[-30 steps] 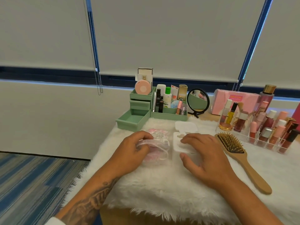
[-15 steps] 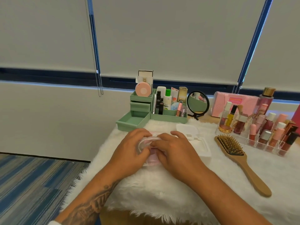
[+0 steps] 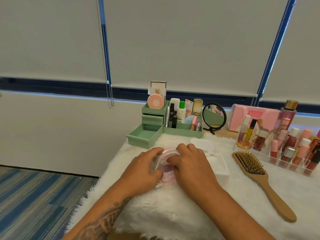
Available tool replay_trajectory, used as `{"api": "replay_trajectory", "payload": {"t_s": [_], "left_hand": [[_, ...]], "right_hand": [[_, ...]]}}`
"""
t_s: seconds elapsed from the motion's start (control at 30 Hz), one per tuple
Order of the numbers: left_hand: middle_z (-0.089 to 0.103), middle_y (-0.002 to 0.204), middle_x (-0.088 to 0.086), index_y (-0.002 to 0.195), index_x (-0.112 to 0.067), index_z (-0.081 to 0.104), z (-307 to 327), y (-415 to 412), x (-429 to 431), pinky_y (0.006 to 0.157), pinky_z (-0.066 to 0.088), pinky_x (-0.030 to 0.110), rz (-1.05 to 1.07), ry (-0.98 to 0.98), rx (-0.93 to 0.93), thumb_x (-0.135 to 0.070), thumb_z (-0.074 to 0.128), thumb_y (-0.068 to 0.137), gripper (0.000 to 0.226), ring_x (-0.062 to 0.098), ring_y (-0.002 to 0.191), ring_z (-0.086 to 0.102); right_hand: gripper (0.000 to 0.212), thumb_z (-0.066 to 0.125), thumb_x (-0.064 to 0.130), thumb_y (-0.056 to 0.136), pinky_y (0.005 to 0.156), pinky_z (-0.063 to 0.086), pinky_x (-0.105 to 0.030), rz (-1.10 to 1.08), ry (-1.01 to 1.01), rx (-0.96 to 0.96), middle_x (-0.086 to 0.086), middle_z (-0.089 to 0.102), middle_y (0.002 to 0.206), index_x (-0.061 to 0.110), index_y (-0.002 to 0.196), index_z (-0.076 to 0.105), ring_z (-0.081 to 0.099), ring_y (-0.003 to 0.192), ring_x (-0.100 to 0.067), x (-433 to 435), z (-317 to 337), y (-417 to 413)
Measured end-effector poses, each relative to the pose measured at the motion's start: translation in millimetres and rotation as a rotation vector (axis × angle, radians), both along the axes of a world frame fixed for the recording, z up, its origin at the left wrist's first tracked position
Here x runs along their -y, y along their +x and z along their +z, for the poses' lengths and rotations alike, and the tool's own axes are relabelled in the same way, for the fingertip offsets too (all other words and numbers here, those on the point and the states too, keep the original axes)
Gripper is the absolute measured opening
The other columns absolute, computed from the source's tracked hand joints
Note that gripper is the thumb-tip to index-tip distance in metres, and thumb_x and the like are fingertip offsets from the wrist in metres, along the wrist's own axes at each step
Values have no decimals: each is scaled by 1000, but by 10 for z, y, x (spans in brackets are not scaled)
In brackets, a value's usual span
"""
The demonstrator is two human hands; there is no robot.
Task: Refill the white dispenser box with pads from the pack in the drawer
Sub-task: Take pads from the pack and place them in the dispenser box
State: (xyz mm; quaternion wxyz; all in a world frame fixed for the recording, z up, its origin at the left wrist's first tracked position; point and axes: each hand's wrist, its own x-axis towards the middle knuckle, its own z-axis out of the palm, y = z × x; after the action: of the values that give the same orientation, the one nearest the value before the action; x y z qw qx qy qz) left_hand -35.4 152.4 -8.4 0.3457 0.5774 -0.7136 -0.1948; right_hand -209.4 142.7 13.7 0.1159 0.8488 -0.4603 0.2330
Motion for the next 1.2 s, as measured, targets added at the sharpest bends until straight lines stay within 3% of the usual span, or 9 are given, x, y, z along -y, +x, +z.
{"api": "replay_trajectory", "payload": {"t_s": [0.13,0.33,0.47,0.57,0.7,0.9,1.0,1.1,1.2], "left_hand": [[58,130,-20,136,-53,44,-18,-5,-16,100,51,34,-15,43,-33,-23,62,76,69,4,119,55],[59,132,-17,139,-56,41,7,32,0,98,53,38,-64,69,-60,-36,54,66,77,9,119,58],[62,126,-17,135,-57,43,4,48,-6,95,54,38,-63,55,-62,-25,57,70,73,7,114,60],[64,119,-16,132,-58,44,22,32,-26,92,54,36,-43,53,-51,-25,60,72,70,6,109,60],[60,112,-20,126,-58,48,34,16,-33,84,48,20,-11,51,-8,-19,64,79,63,-2,102,56],[64,115,-13,127,-42,59,64,-15,-28,90,52,33,10,51,51,-22,61,80,50,9,104,58],[65,115,-13,125,-37,60,62,-28,-23,92,51,38,15,61,92,-25,59,80,47,12,107,56],[65,112,-17,119,-39,61,88,-27,-10,88,53,40,27,81,119,-34,57,76,43,11,105,57],[63,110,-16,117,-40,60,122,12,17,84,55,40,32,109,156,-36,54,72,45,12,102,57]], "right_hand": [[15,65,33,91,69,27,-31,-46,-36,-38,5,49,86,33,101,77,31,81,-15,29,25,78],[23,54,33,95,82,35,-36,-41,-1,-124,2,47,98,30,112,69,42,96,-21,114,-12,176],[8,71,34,82,71,36,-35,-46,-77,-113,5,49,80,31,88,75,43,80,-18,138,-17,245],[4,77,34,77,67,34,-33,-46,-109,-95,6,46,72,32,81,76,42,74,-17,178,-47,216],[5,74,36,82,66,28,-31,-22,-138,-62,9,43,71,36,85,77,33,72,-14,187,-78,121],[13,65,39,87,67,33,-32,25,-121,-10,7,52,77,37,92,76,43,76,-17,152,-77,-15],[10,67,35,84,70,36,-31,62,-60,84,7,58,92,34,90,75,47,84,-16,86,-52,-69],[11,68,32,85,84,38,-28,126,51,283,13,57,112,34,93,74,46,100,-9,15,-6,-143],[7,66,26,91,88,42,-24,238,136,569,16,59,108,29,97,69,52,105,-5,-44,65,-193]]}}
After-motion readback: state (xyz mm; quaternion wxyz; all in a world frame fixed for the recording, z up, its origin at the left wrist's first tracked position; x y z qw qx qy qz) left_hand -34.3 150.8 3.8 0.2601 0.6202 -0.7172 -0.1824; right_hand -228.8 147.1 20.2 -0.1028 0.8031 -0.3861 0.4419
